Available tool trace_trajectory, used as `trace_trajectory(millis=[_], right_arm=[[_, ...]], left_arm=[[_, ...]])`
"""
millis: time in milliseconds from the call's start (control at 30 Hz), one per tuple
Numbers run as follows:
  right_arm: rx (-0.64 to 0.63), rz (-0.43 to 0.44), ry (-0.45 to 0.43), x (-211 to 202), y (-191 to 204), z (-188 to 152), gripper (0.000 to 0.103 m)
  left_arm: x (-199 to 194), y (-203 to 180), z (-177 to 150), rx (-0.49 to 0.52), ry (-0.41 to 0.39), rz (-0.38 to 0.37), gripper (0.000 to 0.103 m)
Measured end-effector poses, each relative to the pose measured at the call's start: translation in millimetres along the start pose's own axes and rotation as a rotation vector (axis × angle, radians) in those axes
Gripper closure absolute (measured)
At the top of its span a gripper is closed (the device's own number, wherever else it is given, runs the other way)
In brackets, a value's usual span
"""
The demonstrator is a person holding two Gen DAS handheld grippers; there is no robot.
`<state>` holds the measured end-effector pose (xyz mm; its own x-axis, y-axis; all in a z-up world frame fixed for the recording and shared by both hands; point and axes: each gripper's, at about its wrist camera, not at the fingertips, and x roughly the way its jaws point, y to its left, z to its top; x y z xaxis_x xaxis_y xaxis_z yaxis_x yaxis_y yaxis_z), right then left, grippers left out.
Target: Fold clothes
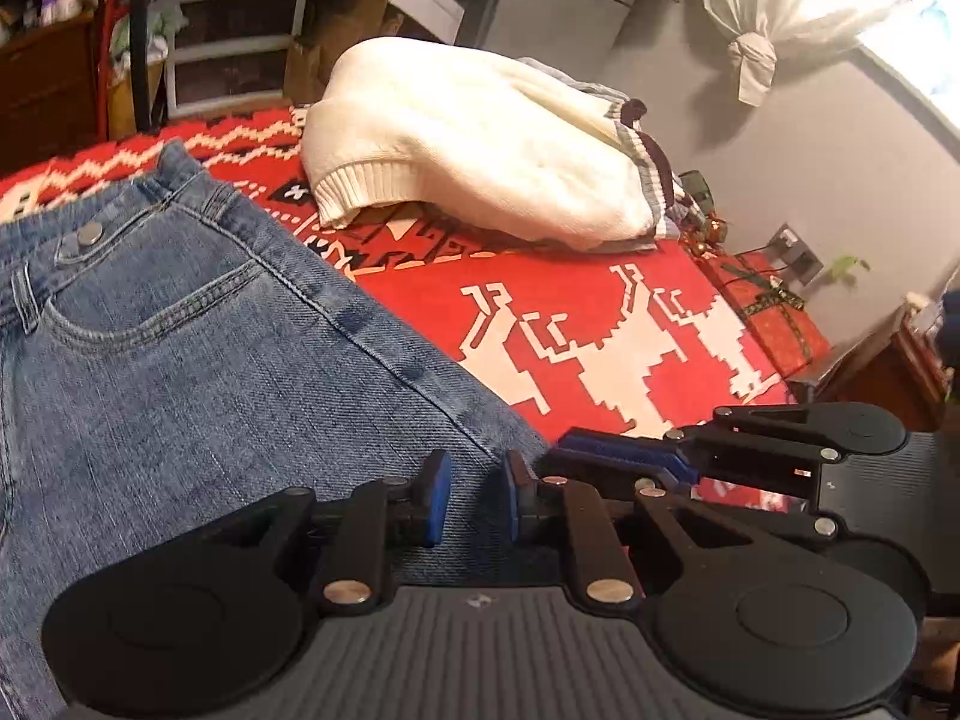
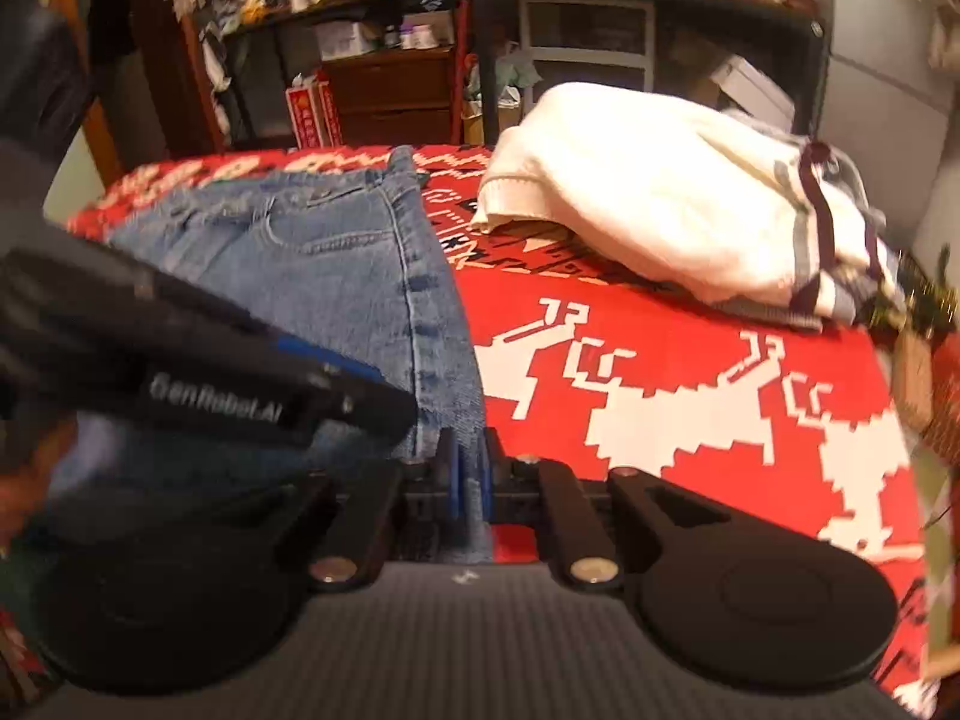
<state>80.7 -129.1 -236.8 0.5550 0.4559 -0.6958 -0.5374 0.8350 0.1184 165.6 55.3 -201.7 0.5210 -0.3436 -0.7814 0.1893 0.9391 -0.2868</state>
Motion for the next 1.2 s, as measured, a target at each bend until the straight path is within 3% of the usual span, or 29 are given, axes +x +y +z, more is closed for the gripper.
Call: trace_trajectory(millis=[167,367,567,700,900,1200], right_arm=[[-0.012,0.032,-0.017,-6.8,-1.8,25.3,0.094],[-0.112,0.064,-0.048,3.0,4.4,74.5,0.094],[-0.143,0.111,-0.007,62.5,13.6,115.6,0.094],[-0.085,0.153,0.035,108.0,14.0,138.8,0.092],[-0.069,0.143,0.091,151.6,17.0,147.4,0.093],[-0.159,0.106,0.09,129.3,20.0,124.9,0.094]], left_arm=[[-16.2,20.1,17.2,-0.07,0.022,-0.029,0.086],[-30.0,68.3,47.0,-0.135,-0.016,0.034,0.087],[-12.3,119.6,64.3,-0.183,-0.061,0.076,0.087],[0.4,137.9,70.9,-0.226,-0.081,0.076,0.087],[16.8,137.4,83.3,-0.173,-0.105,0.069,0.087],[26.4,134.1,88.0,-0.146,-0.125,0.045,0.087]])
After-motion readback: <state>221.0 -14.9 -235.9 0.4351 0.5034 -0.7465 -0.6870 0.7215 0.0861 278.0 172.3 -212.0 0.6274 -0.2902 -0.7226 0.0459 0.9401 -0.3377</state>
